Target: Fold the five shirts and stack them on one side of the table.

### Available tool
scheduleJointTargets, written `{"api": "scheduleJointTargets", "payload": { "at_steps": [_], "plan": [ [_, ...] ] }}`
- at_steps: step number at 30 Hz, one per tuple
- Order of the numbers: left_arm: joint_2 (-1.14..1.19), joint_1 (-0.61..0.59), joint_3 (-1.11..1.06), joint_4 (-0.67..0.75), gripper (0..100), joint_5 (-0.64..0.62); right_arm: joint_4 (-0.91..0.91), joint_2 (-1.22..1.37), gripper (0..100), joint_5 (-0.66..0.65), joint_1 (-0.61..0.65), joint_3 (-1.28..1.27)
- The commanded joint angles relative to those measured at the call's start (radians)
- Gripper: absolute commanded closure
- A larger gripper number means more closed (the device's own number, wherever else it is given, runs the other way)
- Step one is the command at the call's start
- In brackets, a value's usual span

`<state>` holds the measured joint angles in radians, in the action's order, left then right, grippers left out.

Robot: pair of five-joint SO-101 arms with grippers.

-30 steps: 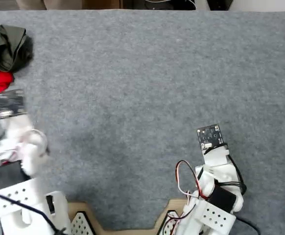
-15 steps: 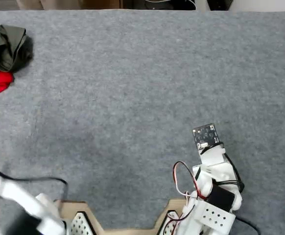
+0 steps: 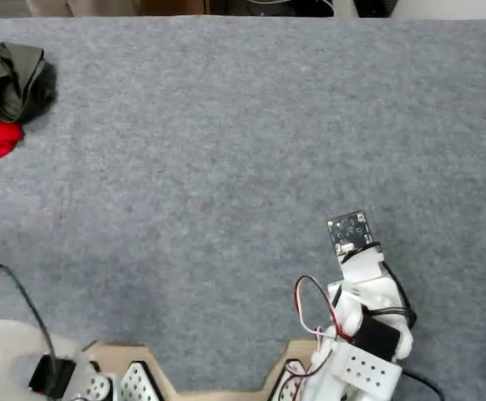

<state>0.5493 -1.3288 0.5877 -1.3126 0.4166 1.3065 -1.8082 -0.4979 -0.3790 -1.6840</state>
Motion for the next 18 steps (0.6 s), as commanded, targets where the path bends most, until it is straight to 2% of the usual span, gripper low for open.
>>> {"api": "scheduleJointTargets", "payload": {
  "at_steps": [1, 6, 9, 13, 18],
  "plan": [
    [0.096, -0.049, 0.207, -0.008, 96, -0.002, 0.026, -0.108, 99.1, -0.006, 0.012, -0.004],
    [0.22, -0.091, 0.368, -0.152, 84, -0.002, 0.026, -0.108, 99.1, -0.006, 0.012, -0.004],
    [0.288, -0.097, 0.425, -0.206, 82, -0.002, 0.026, -0.108, 99.1, -0.006, 0.012, -0.004],
    [0.394, -0.094, 0.445, -0.204, 82, -0.002, 0.026, -0.108, 99.1, -0.009, 0.01, -0.004],
    [0.49, -0.089, 0.445, -0.138, 82, -0.002, 0.026, -0.107, 99.2, -0.009, 0.008, -0.004]
  ]
}}
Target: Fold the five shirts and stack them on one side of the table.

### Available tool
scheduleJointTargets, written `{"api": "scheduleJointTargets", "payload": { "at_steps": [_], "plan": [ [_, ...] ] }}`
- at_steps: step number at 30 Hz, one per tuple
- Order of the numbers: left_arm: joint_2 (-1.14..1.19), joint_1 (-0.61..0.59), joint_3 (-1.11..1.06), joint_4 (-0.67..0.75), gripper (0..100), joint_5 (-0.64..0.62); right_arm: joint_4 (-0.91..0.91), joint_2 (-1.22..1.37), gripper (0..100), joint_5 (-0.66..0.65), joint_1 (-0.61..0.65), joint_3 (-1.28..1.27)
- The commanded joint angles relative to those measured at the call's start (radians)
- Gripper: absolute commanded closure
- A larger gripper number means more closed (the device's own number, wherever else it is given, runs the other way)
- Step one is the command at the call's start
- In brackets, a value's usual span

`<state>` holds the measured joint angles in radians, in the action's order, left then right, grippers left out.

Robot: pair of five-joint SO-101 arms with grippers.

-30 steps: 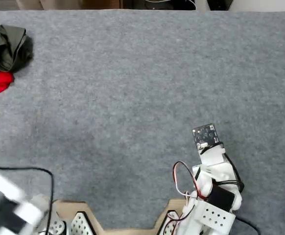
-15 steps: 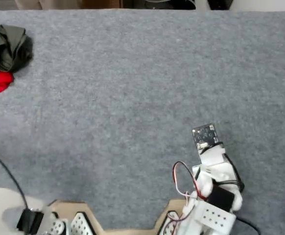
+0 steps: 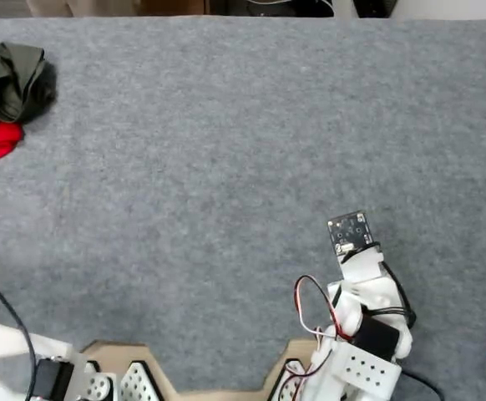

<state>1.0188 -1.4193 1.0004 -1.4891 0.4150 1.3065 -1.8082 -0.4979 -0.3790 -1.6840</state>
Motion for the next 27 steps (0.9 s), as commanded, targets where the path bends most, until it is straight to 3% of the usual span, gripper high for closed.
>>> {"api": "scheduleJointTargets", "payload": {
  "at_steps": [1, 6, 15, 21, 27],
  "plan": [
    [0.033, 0.002, 0.032, 0.051, 83, 0.0, 0.026, -0.107, 99.2, -0.009, 0.008, -0.004],
    [0.036, 0.012, 0.032, 0.055, 99, -0.002, 0.026, -0.107, 99.2, -0.009, 0.008, -0.004],
    [-0.041, 0.12, 0.18, -0.27, 98, -0.005, 0.026, -0.108, 99.2, -0.008, 0.005, -0.004],
    [-0.153, 0.218, 0.229, -0.27, 98, -0.008, 0.026, -0.11, 99.2, -0.012, 0.004, -0.002],
    [-0.423, 0.371, 0.078, -0.272, 98, -0.008, 0.035, -0.108, 99.2, -0.012, 0.004, 0.058]
  ]
}}
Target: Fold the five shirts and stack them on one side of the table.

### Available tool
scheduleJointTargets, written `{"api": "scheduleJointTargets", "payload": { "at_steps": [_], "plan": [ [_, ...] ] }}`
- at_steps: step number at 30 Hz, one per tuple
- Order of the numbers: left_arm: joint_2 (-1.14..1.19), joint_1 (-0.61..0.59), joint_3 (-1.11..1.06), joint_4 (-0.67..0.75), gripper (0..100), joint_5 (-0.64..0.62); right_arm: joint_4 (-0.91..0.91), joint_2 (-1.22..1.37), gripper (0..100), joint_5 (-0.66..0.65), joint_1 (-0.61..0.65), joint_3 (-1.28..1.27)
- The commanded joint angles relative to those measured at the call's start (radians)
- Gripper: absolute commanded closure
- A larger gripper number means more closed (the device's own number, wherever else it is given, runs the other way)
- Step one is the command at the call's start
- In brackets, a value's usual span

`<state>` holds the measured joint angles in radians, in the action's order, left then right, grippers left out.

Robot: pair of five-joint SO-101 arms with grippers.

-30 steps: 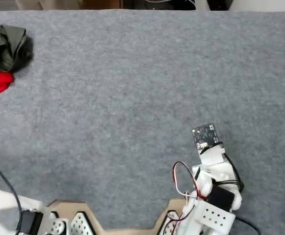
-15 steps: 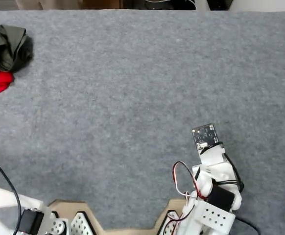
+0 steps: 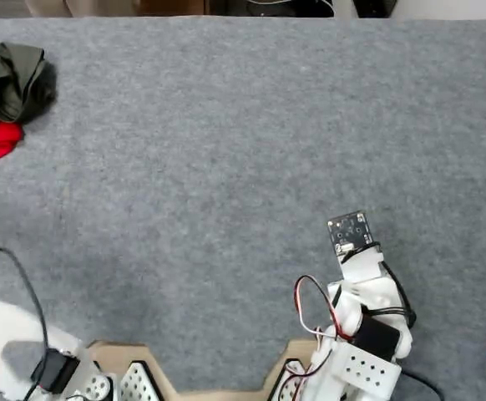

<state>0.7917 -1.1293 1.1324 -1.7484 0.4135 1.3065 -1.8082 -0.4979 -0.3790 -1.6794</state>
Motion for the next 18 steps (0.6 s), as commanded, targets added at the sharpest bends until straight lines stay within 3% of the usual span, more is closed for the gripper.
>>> {"api": "scheduleJointTargets", "payload": {
  "at_steps": [1, 9, 14, 18],
  "plan": [
    [-0.255, 0.114, -0.101, -0.012, 98, -0.006, 0.035, -0.107, 99.2, -0.012, 0.004, 0.071],
    [-0.832, 0.517, -0.555, -0.012, 98, -0.044, 0.104, -0.102, 99.2, -0.012, 0.001, 0.274],
    [-1.124, 0.887, -0.752, -0.011, 98, -0.137, 0.112, -0.101, 99.2, -0.057, 0.001, 0.387],
    [-1.224, 1.194, -0.809, -0.011, 98, -0.218, 0.101, -0.101, 99.2, -0.14, -0.044, 0.449]
  ]
}}
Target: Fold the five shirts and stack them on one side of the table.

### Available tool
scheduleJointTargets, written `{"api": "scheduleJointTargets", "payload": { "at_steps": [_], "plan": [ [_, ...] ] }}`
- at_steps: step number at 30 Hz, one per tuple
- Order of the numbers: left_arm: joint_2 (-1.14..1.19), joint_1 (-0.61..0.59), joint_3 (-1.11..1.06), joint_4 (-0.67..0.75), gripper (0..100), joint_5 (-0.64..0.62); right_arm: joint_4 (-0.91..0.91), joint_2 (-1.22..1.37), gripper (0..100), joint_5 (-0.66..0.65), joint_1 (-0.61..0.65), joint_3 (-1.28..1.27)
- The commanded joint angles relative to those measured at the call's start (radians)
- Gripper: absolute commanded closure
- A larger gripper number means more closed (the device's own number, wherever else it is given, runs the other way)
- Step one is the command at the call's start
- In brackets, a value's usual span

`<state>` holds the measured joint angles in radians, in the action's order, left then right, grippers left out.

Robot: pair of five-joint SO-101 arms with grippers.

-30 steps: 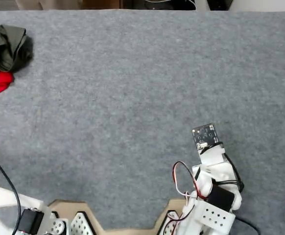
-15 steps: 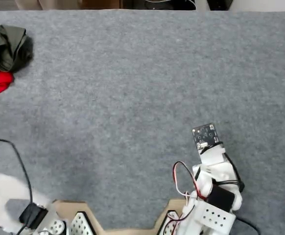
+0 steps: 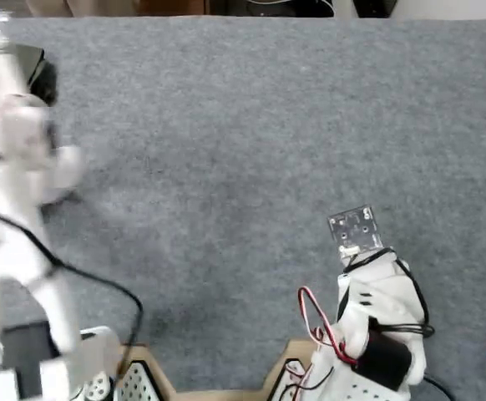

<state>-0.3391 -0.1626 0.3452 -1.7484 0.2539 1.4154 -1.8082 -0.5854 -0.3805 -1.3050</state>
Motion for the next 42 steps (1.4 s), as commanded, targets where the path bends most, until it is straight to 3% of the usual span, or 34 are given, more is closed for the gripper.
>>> {"api": "scheduleJointTargets", "payload": {
  "at_steps": [1, 6, 9, 14, 17, 21, 24, 27, 30, 38, 42],
  "plan": [
    [-0.093, 0.298, -0.021, -0.011, 98, -0.084, -0.023, -0.101, 99.2, -0.074, -0.068, 0.079],
    [-0.058, 0.612, -0.028, -0.009, 98, -0.166, -0.158, -0.101, 99.2, -0.173, -0.245, 0.079],
    [0.001, 0.727, -0.023, -0.009, 98, -0.176, -0.218, -0.101, 99.2, -0.198, -0.297, 0.077],
    [0.081, 0.747, -0.018, -0.009, 98, -0.169, -0.226, -0.102, 99.0, -0.193, -0.308, 0.039],
    [0.091, 0.72, -0.028, -0.009, 91, -0.141, -0.226, -0.102, 99.0, -0.192, -0.3, 0.019],
    [0.091, 0.62, -0.018, -0.009, 73, -0.192, -0.226, -0.102, 98.9, -0.189, -0.292, -0.004],
    [0.091, 0.532, -0.018, -0.009, 63, -0.192, -0.224, -0.101, 98.6, -0.123, -0.213, 0.004],
    [0.091, 0.396, -0.018, -0.009, 57, -0.192, -0.224, -0.099, 91.8, -0.066, -0.114, 0.004],
    [0.091, 0.23, -0.026, -0.009, 57, -0.192, -0.229, -0.099, 85.0, -0.012, -0.028, 0.005],
    [0.101, -0.253, -0.126, -0.009, 57, -0.189, -0.319, 0.013, 86.1, 0.077, 0.186, 0.076],
    [0.101, -0.427, -0.222, -0.009, 68, -0.103, -0.37, 0.262, 86.3, 0.144, 0.248, 0.232]
  ]
}}
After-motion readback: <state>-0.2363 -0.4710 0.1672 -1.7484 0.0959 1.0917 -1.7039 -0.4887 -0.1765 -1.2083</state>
